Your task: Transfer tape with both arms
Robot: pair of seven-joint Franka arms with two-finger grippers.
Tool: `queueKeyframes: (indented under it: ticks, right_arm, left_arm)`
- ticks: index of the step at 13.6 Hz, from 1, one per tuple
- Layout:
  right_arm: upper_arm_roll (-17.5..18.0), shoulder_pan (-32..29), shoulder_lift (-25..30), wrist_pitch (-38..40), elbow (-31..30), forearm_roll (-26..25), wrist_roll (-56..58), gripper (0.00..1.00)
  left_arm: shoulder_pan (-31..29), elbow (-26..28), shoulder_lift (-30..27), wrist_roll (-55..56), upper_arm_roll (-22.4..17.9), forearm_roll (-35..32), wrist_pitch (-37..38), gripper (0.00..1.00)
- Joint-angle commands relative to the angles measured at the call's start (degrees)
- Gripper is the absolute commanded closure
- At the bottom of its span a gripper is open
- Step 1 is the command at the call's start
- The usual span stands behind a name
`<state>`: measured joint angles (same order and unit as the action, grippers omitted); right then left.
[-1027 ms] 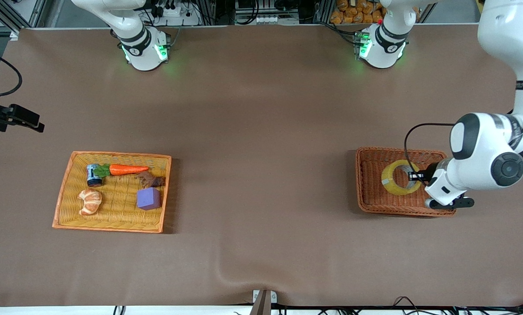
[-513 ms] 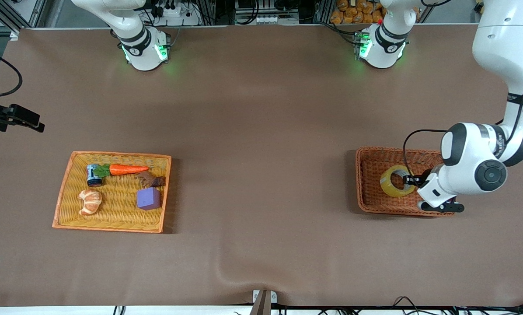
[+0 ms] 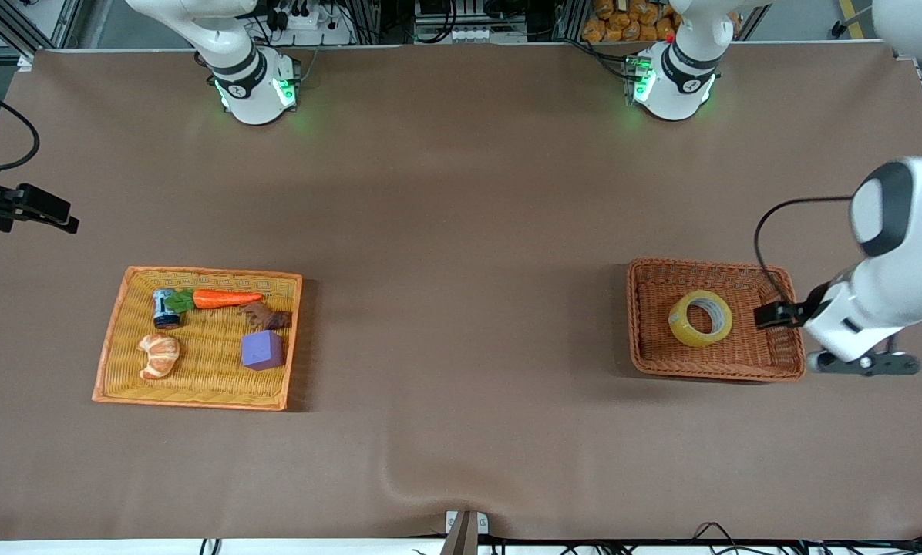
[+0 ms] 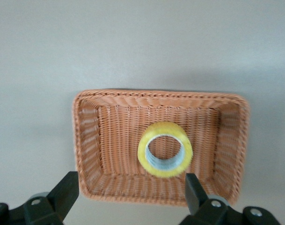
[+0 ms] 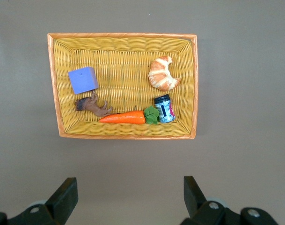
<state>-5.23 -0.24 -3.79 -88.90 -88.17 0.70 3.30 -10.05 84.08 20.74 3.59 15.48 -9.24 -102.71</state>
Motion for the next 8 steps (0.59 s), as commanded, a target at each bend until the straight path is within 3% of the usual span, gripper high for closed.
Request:
queueKeyframes:
  ticks: [1,8]
  right_arm:
    - [0.7,-0.7,-0.3,0.2,0.5,-0.2,-0.7,0.00]
    - [0.7,-0.8,-0.3,0.1,0.4,-0.2,-0.7,0.00]
  left_arm:
    - [-0.1,0.0,-7.2,-0.3,1.2,1.0,4.6,0.00]
    - [-0.6,0.3,-16.3,0.0,1.3,4.8,14.1,0.00]
